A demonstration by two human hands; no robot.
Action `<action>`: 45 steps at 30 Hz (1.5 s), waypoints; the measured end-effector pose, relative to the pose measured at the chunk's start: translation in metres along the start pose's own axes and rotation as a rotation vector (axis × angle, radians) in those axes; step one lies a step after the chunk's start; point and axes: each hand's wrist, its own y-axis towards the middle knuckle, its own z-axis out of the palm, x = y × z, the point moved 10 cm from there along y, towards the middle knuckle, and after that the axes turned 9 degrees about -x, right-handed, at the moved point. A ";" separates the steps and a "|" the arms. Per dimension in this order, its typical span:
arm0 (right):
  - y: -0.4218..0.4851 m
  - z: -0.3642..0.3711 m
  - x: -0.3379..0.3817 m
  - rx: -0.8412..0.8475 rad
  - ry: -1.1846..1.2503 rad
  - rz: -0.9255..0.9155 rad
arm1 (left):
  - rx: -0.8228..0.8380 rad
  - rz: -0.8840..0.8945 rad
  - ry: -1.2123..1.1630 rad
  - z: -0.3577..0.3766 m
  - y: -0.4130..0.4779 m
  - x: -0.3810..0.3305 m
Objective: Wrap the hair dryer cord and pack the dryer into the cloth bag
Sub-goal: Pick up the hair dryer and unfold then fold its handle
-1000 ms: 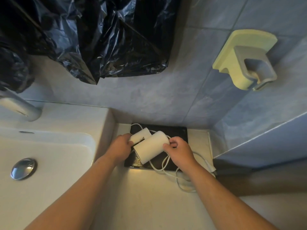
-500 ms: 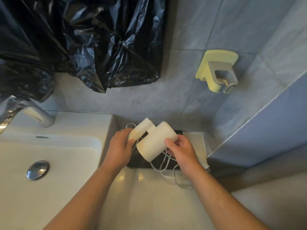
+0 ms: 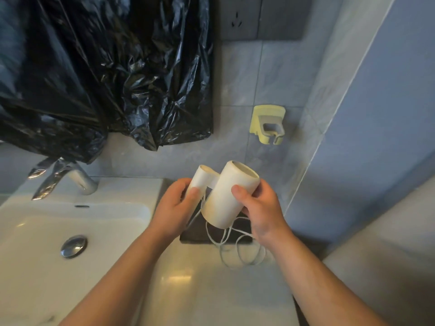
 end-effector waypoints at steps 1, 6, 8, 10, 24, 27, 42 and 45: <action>-0.005 -0.001 0.007 0.005 -0.004 -0.021 | 0.013 0.020 0.019 0.001 0.001 -0.006; -0.027 0.001 0.043 0.007 0.142 -0.135 | -0.047 0.147 0.062 0.003 -0.007 -0.039; -0.034 0.000 0.058 -0.029 0.203 -0.165 | -0.082 0.195 0.063 0.005 -0.013 -0.052; -0.041 -0.004 0.073 -0.084 0.201 -0.221 | -0.081 0.255 0.043 0.007 -0.017 -0.065; -0.054 -0.026 0.125 0.014 -0.227 -0.411 | 0.114 0.409 0.506 0.000 -0.034 -0.107; -0.052 -0.024 0.122 0.032 -0.231 -0.353 | 0.092 0.364 0.494 -0.004 -0.035 -0.104; -0.078 -0.015 0.168 0.139 -0.468 -0.476 | 0.197 0.470 0.762 -0.006 -0.068 -0.144; -0.085 -0.006 0.174 0.209 -0.569 -0.503 | 0.214 0.491 0.792 -0.010 -0.072 -0.141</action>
